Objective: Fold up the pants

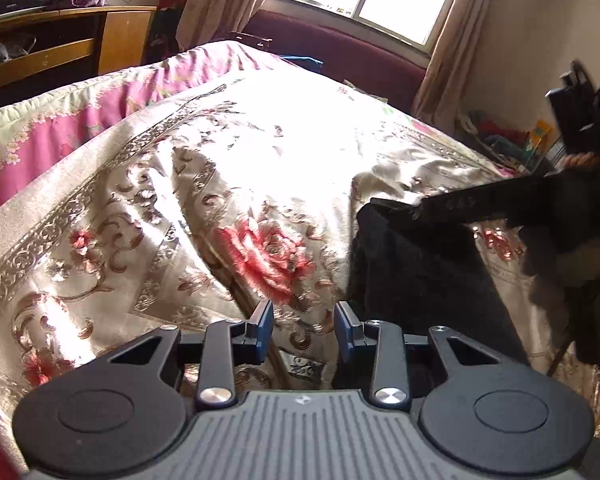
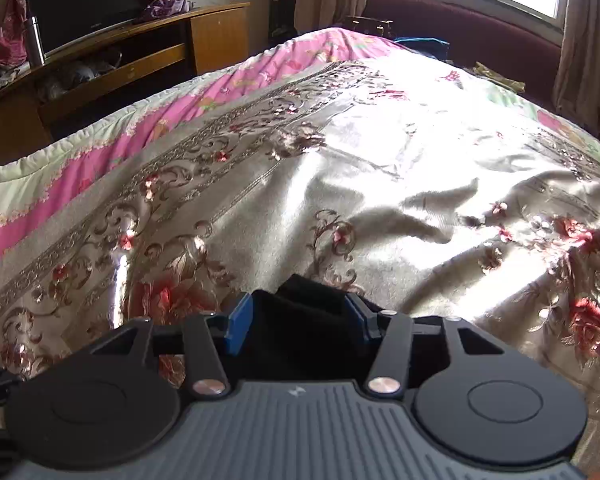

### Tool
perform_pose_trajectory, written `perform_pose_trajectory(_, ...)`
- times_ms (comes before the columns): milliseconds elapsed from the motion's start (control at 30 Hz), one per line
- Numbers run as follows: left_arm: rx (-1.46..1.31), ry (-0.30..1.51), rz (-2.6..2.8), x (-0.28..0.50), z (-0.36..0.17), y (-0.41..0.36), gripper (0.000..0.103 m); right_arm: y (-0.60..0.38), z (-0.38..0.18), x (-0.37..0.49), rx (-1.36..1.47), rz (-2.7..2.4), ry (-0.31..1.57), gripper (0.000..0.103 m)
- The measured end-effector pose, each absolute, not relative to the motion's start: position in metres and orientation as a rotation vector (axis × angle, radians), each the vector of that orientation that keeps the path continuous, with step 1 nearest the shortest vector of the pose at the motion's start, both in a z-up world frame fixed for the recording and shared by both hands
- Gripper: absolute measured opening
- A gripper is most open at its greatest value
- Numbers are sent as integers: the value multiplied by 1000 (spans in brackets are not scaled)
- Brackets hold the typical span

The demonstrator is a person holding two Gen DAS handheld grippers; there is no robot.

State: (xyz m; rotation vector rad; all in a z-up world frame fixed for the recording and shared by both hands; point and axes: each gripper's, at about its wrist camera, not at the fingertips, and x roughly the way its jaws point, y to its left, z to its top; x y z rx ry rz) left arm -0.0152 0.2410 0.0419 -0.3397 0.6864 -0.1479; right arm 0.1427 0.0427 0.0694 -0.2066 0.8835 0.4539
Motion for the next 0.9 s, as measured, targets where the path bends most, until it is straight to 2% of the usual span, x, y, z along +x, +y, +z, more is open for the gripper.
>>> perform_pose_trajectory(67, -312, 686, -225, -7, 44, 224, 48, 34, 52, 149, -165, 448, 904, 51)
perform_pose_trajectory(133, -209, 789, -258, 11, 31, 198, 48, 25, 45, 157, -112, 446, 911, 52)
perform_pose_trajectory(267, -139, 878, -253, 29, 19, 191, 54, -2, 73, 144, -50, 453, 862, 53)
perform_pose_trajectory(500, -126, 788, -216, 21, 50, 191, 52, -92, 82, 66, 64, 398, 848, 54)
perform_pose_trajectory(600, -23, 820, -234, 24, 41, 163, 52, -116, 58, 31, 124, 384, 903, 54)
perform_pose_trajectory(733, 87, 869, -240, 32, 19, 144, 54, -124, 6, 11, 175, 384, 1069, 54)
perform_pose_trajectory(900, 100, 854, -248, 30, 40, 147, 54, -139, 29, 1, 269, 440, 990, 54)
